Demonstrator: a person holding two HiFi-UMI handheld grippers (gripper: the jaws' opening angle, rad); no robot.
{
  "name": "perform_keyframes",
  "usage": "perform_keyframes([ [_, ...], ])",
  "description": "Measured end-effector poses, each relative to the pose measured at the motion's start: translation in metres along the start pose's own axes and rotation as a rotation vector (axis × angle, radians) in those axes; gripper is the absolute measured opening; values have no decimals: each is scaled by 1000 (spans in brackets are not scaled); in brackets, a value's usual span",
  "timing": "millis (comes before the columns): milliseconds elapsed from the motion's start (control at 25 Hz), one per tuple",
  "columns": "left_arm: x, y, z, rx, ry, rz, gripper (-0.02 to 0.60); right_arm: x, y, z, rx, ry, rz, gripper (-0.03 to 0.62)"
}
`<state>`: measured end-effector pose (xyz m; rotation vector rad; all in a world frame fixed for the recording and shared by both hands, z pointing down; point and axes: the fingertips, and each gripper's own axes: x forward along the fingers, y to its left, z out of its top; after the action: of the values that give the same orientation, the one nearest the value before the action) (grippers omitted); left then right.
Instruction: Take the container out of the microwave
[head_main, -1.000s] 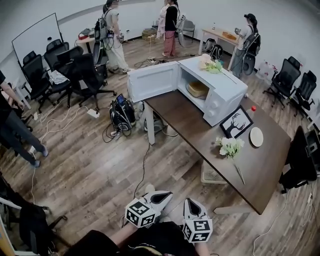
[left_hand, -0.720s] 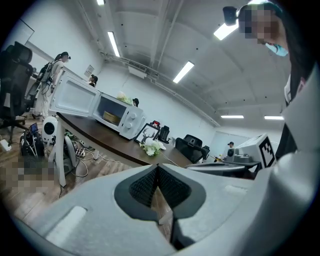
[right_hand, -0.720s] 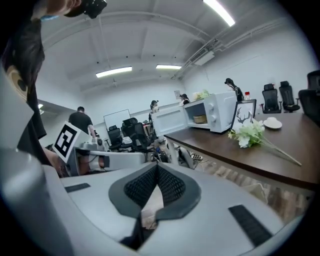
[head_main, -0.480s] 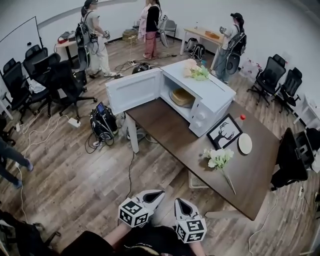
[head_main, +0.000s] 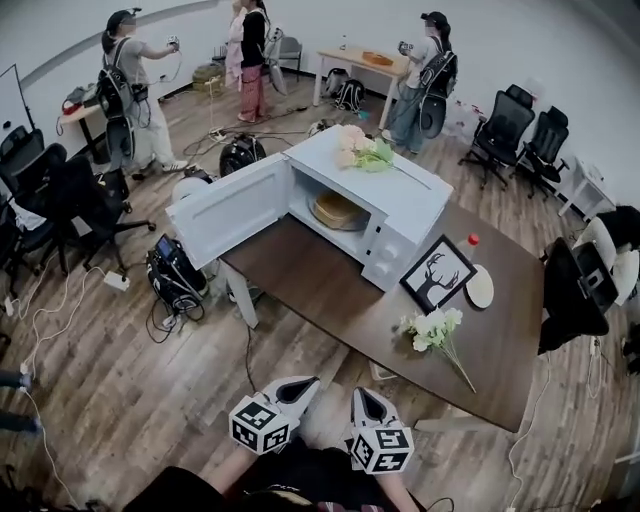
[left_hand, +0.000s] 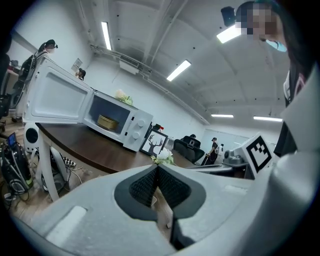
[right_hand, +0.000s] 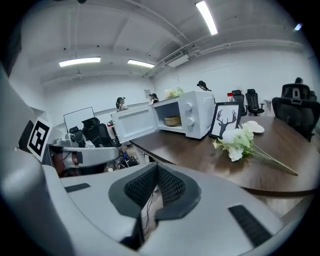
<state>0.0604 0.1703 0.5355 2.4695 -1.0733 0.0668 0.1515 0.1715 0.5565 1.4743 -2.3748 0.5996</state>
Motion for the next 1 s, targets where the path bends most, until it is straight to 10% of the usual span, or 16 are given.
perform_keyframes([
  [1000, 44, 146, 56, -42, 23, 95, 9, 164, 23, 55, -103, 140, 143, 19],
])
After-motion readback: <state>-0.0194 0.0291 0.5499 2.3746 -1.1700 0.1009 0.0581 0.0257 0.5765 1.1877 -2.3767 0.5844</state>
